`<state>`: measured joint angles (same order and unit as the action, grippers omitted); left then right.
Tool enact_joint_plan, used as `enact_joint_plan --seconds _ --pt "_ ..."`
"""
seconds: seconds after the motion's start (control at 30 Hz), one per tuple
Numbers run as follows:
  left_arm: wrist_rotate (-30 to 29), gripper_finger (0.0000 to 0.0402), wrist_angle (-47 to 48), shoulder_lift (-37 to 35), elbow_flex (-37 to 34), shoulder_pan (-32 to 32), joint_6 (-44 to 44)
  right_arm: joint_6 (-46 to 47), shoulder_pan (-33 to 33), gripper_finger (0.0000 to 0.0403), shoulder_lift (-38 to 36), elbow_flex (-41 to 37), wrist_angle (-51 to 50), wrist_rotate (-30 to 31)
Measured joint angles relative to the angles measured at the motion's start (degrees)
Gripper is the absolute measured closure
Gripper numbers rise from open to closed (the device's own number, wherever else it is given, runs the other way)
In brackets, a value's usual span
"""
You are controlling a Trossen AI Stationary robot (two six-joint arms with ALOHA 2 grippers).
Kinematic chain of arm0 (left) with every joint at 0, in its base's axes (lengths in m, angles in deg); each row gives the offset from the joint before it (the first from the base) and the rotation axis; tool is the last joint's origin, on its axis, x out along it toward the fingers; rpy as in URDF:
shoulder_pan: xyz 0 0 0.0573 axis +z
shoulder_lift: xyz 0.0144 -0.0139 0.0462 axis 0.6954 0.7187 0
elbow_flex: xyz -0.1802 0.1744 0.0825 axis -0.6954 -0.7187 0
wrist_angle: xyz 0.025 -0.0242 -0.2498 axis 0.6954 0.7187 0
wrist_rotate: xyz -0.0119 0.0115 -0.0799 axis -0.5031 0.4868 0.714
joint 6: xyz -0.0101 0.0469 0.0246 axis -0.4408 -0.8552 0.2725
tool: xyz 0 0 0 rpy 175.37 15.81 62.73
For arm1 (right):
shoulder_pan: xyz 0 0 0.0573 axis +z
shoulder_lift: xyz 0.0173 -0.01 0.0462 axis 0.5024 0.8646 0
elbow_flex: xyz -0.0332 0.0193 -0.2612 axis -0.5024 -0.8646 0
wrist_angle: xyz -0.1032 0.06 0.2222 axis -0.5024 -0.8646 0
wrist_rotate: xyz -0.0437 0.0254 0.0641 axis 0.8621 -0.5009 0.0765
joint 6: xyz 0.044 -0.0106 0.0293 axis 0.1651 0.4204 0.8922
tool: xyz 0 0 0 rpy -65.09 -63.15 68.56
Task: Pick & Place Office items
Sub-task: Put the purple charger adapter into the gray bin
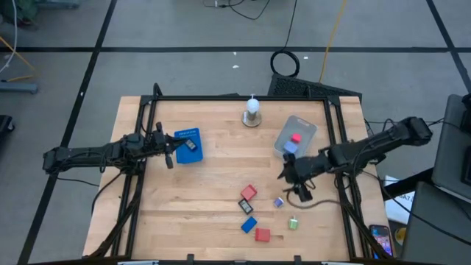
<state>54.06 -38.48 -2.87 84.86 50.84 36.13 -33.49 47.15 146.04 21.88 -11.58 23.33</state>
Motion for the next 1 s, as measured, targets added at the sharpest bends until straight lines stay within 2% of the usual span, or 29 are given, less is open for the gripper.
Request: enact_joint_plan --seconds 0.3,0.43,0.6,1.0 --pt "0.0 0.0378 0.0 0.0 0.0 0.0 0.3 -0.2 8.3 0.0162 9.7 0.0 7.7 0.1" --pt "1.4 0.0378 0.0 0.0 0.0 0.0 0.4 -0.3 8.2 0.0163 14.2 0.0 8.2 1.6" --pt "2.9 0.0378 0.2 0.0 0.0 0.0 0.4 -1.1 7.4 0.0163 18.9 0.0 9.7 0.3" --pt "2.7 0.0378 0.2 0.0 0.0 0.0 0.1 -3.8 7.5 0.0166 22.7 0.0 10.2 0.0"
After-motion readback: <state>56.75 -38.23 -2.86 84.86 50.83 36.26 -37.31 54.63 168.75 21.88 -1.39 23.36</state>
